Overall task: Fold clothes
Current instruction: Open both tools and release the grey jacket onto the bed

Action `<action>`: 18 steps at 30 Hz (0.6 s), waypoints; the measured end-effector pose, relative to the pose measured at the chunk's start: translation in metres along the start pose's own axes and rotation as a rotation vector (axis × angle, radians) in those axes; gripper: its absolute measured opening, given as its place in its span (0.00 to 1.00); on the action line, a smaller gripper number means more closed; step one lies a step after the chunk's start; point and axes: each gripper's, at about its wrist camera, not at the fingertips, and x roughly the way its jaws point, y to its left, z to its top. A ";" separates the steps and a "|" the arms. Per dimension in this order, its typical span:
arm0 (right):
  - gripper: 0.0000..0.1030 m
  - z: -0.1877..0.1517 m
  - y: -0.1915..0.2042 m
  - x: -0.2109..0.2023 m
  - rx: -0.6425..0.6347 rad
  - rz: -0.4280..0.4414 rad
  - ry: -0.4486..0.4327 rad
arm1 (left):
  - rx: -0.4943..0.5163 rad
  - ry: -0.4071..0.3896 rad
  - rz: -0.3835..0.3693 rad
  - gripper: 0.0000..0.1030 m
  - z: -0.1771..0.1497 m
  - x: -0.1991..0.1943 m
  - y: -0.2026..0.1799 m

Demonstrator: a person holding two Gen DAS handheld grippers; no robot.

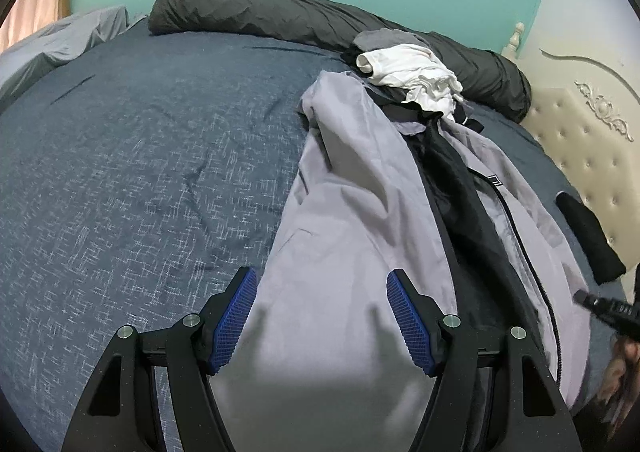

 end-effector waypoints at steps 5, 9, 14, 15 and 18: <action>0.02 0.041 -0.005 -0.029 -0.072 -0.091 -0.040 | -0.031 -0.005 -0.004 0.69 0.000 -0.003 0.007; 0.02 0.076 -0.024 -0.048 -0.079 -0.190 -0.058 | -0.037 -0.007 -0.003 0.69 0.001 -0.005 0.009; 0.02 0.118 -0.053 -0.062 -0.083 -0.373 -0.061 | -0.040 -0.008 0.006 0.69 0.002 -0.006 0.012; 0.02 0.123 -0.060 -0.064 -0.073 -0.420 -0.056 | -0.042 -0.006 0.006 0.69 0.002 -0.005 0.013; 0.04 0.133 -0.078 -0.069 -0.007 -0.510 -0.077 | -0.048 0.001 0.007 0.69 0.003 -0.002 0.015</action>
